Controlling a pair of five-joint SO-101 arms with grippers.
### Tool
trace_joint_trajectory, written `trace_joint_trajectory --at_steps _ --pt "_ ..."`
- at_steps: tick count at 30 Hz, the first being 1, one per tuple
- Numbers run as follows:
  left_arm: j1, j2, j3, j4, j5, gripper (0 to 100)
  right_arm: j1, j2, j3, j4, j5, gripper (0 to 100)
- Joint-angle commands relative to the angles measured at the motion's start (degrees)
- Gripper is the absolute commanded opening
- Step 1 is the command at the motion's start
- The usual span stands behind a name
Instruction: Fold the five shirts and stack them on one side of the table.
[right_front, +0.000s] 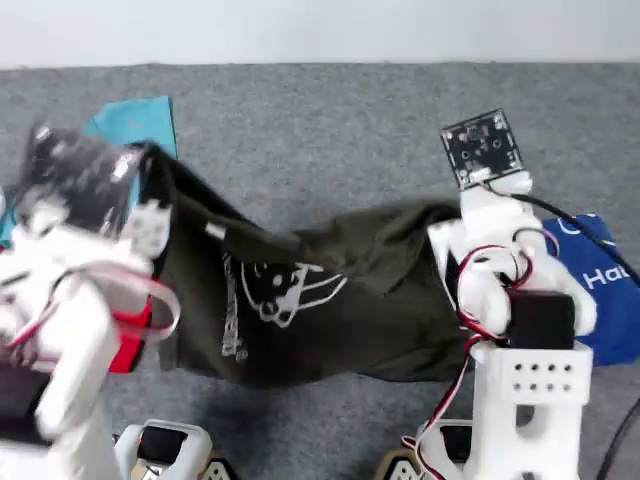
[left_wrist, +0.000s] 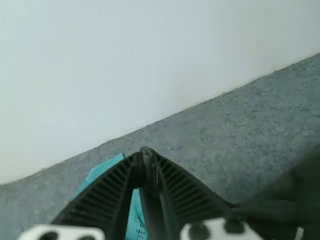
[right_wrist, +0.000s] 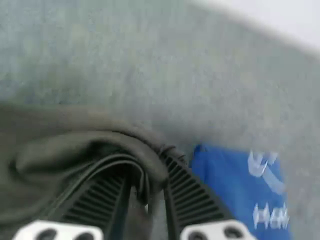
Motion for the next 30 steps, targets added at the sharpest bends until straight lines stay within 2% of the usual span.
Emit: trace_joint_trajectory --at_steps 1,5,8,17,21,30 --pt "-0.8 1.1 4.0 -14.2 0.1 1 0.0 3.0 -6.6 -9.5 0.3 1.0" --pt "-7.4 10.2 -0.1 -25.5 0.4 1 0.0 11.6 -22.0 -15.8 -3.5 1.0" --pt "-11.2 17.6 -7.4 -31.2 0.4 1 0.0 20.8 -36.9 -16.4 -3.9 1.0" --pt "-12.8 39.6 -32.9 -33.3 0.4 1 0.0 50.4 -74.6 -16.1 -3.7 1.0" --pt "-12.8 47.1 -35.3 -28.4 0.2 1 0.0 59.1 -82.5 -5.5 -3.7 1.0" --pt "-12.8 54.9 -35.2 -4.1 0.1 1 1.4 64.0 -84.8 22.1 -3.6 1.0"
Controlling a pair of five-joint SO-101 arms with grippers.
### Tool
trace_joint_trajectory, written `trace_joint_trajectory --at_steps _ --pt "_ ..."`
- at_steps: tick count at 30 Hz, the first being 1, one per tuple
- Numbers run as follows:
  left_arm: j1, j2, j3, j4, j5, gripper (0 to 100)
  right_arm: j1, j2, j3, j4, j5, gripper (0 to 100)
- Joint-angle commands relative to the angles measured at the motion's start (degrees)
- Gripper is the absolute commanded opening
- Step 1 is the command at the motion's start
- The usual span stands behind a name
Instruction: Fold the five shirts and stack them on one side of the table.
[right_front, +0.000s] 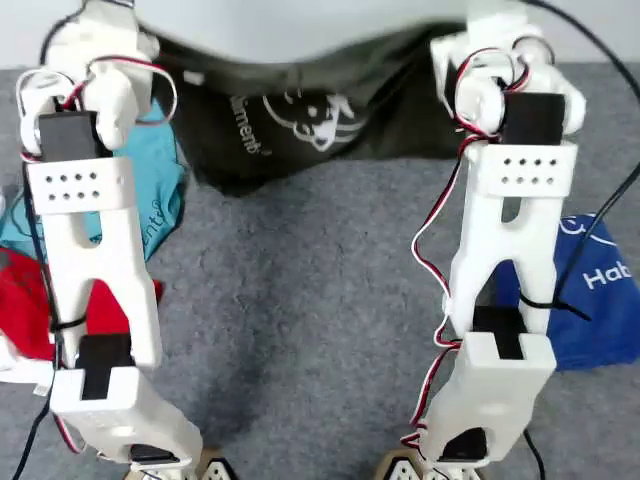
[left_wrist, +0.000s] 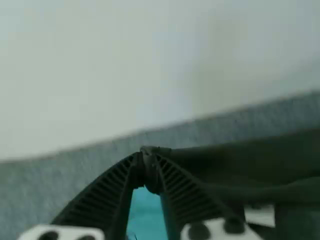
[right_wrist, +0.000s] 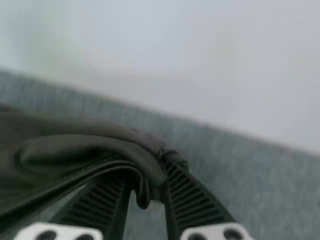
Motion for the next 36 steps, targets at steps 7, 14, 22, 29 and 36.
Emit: trace_joint_trajectory --at_steps 7,14,22,29,36 --pt "-0.2 -0.1 -3.5 21.4 0.0 1 2.2 -7.8 -2.1 21.2 3.8 1.0" --pt "-1.5 -2.6 -0.9 31.5 -4.0 1 3.9 -24.0 18.9 21.1 4.7 1.0" --pt "-1.9 -20.6 17.6 31.5 -4.2 1 4.0 -48.5 53.6 20.5 12.7 1.0" --pt "-1.9 -44.9 38.0 31.4 -4.4 1 4.3 -63.3 73.2 20.8 14.2 1.0" --pt "-1.9 -66.1 56.2 31.2 -7.8 1 3.9 -74.7 80.3 21.0 14.2 1.0"
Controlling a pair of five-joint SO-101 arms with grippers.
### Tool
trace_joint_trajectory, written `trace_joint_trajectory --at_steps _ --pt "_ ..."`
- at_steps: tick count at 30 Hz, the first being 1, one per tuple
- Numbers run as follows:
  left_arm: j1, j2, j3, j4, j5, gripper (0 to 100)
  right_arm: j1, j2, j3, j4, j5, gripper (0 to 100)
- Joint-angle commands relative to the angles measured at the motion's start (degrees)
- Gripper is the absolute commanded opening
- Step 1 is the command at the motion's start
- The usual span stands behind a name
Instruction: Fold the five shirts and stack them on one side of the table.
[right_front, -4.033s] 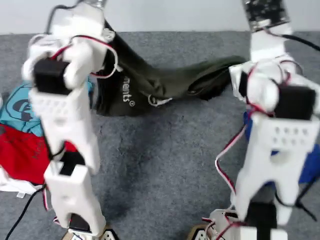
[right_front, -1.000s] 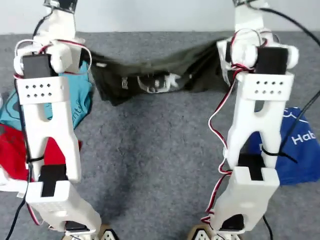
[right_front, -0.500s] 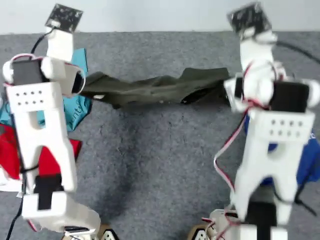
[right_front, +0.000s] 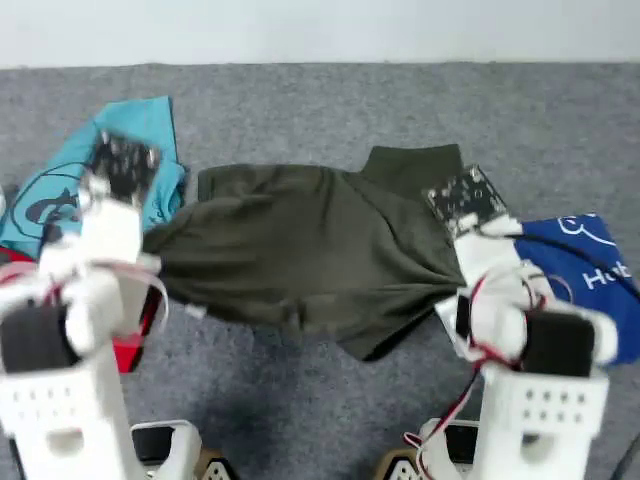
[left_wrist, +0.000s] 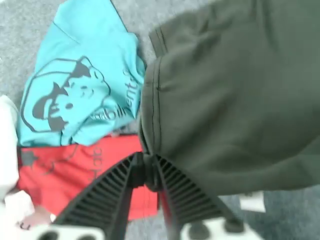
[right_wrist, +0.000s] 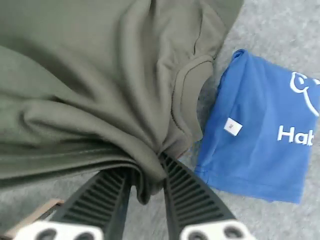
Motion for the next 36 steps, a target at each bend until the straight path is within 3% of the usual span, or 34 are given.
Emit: trace_joint_trajectory --at_steps 1,11,16,25,36 --pt "-0.2 -10.4 5.2 1.1 -2.0 1 0.5 -5.1 0.4 2.2 0.7 1.0" --pt "-0.5 -27.1 9.9 1.1 -2.6 1 0.8 -12.2 1.7 2.4 0.7 1.0" --pt "-0.4 -26.5 12.3 -1.6 -3.6 1 0.5 -10.6 7.6 2.2 0.9 1.0" --pt "-0.4 -7.6 23.7 -25.0 -3.3 1 0.5 2.3 13.7 -9.3 4.2 1.0" --pt "0.8 25.6 21.2 -56.8 -3.3 1 0.4 22.8 13.7 -33.6 3.8 1.0"
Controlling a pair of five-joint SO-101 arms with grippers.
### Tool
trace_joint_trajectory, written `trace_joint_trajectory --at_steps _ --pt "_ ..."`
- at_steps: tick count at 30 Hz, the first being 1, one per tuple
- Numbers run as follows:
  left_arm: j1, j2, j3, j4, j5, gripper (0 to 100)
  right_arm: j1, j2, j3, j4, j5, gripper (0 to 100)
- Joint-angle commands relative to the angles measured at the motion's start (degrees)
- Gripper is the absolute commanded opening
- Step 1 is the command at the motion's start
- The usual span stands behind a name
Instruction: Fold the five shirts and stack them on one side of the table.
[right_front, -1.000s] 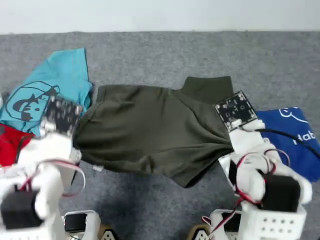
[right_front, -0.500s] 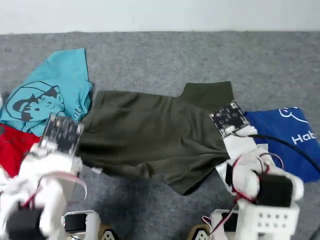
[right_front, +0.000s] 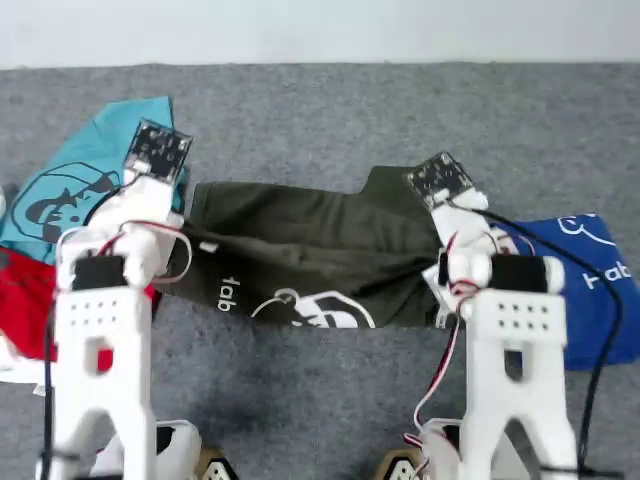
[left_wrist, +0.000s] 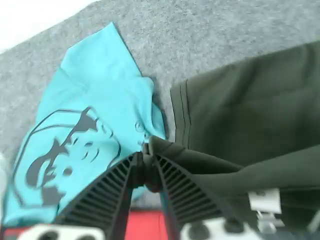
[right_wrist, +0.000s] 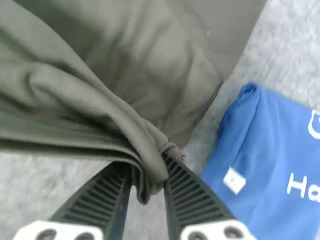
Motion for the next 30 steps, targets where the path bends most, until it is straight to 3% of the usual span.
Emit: trace_joint_trajectory --at_steps 1,6,16,30 --pt "1.7 9.9 -4.7 -6.0 -0.6 1 0.4 5.8 -0.4 -5.4 -0.9 1.0" --pt "5.8 23.6 -16.7 -6.2 -0.6 1 0.4 13.3 -3.3 -11.6 -5.4 1.0" --pt "6.0 44.9 -37.2 -6.1 5.0 1 -0.2 32.3 -20.0 -17.1 -8.7 1.0" --pt "5.9 52.7 -44.4 -6.4 5.0 1 -0.2 59.1 -44.9 -16.7 -9.0 1.6"
